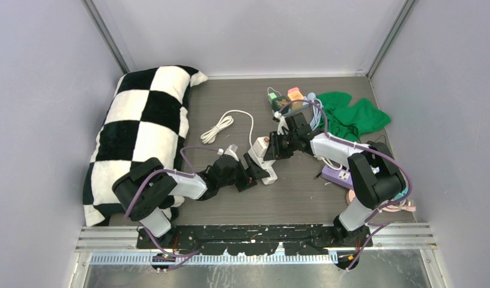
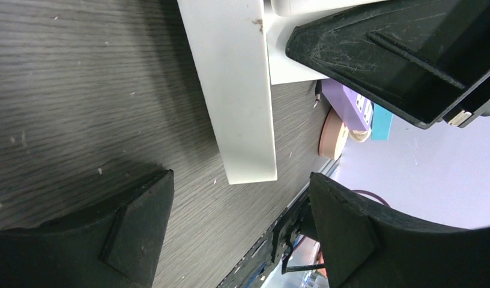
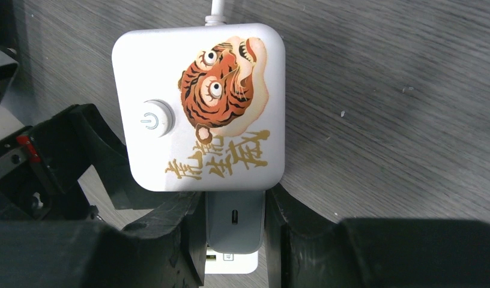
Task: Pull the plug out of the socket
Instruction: Remove the plug from the socket.
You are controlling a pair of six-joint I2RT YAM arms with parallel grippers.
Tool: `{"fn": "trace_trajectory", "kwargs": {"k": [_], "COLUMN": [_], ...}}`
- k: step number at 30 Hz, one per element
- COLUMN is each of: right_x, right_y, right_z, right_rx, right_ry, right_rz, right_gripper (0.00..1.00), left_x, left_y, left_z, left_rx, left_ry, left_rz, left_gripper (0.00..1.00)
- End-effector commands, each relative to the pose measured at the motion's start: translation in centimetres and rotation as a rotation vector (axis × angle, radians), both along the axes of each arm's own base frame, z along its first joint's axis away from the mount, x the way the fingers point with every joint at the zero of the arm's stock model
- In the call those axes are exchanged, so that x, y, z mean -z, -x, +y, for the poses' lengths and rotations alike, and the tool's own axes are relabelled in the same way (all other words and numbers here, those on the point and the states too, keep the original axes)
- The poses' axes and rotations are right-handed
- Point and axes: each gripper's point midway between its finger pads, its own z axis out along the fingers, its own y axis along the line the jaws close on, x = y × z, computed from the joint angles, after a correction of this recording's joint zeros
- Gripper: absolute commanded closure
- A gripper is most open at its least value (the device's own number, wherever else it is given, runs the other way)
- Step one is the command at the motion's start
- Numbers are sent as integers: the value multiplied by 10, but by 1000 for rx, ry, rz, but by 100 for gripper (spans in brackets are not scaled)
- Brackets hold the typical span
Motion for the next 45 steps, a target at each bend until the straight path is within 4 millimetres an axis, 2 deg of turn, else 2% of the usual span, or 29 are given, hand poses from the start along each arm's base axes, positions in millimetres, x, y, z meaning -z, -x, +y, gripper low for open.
{"fn": "trace_trajectory", "kwargs": {"k": [1, 5, 11, 12, 16, 18, 22, 24, 29, 32, 38, 40, 42, 45], "right_x": [0, 0, 1, 1, 1, 0, -4, -8, -15, -21, -21, -20, -19, -24], "right_y": [-7, -6, -4, -4, 1, 2, 5, 4, -1, -10, -12, -11, -8, -1], "right_z": [4, 4, 6, 7, 10, 11, 12, 12, 6, -3, -10, -11, -11, -7], "right_rx": [21, 17, 10, 6, -15, -24, -53, -60, -48, -15, 3, -6, -25, -57], "right_ry": [-36, -39, -47, -51, -71, -78, -84, -86, -95, -103, -102, -94, -93, -123], "right_rz": [-2, -1, 12, 13, 31, 37, 21, 9, -12, -22, -26, -30, -30, -21], "right_gripper": [99, 98, 98, 98, 93, 87, 64, 56, 45, 43, 50, 56, 70, 85], "left_x": [-13, -7, 4, 5, 10, 13, 14, 15, 16, 17, 18, 18, 17, 17], "left_y": [-9, -12, -12, -12, -11, -11, -11, -11, -11, -11, -11, -11, -12, -14], "left_z": [-19, -28, -30, -31, -34, -33, -31, -30, -30, -30, -31, -30, -30, -29], "left_rx": [21, 31, 29, 32, 45, 42, 28, 24, 22, 24, 26, 22, 16, 11], "left_ry": [64, 85, 75, 76, 74, 71, 66, 60, 52, 51, 52, 52, 52, 51], "left_rz": [-44, -30, -5, -1, 16, 25, 30, 31, 38, 40, 47, 47, 45, 44], "left_gripper": [20, 31, 51, 55, 92, 99, 100, 100, 100, 100, 100, 100, 100, 100]}}
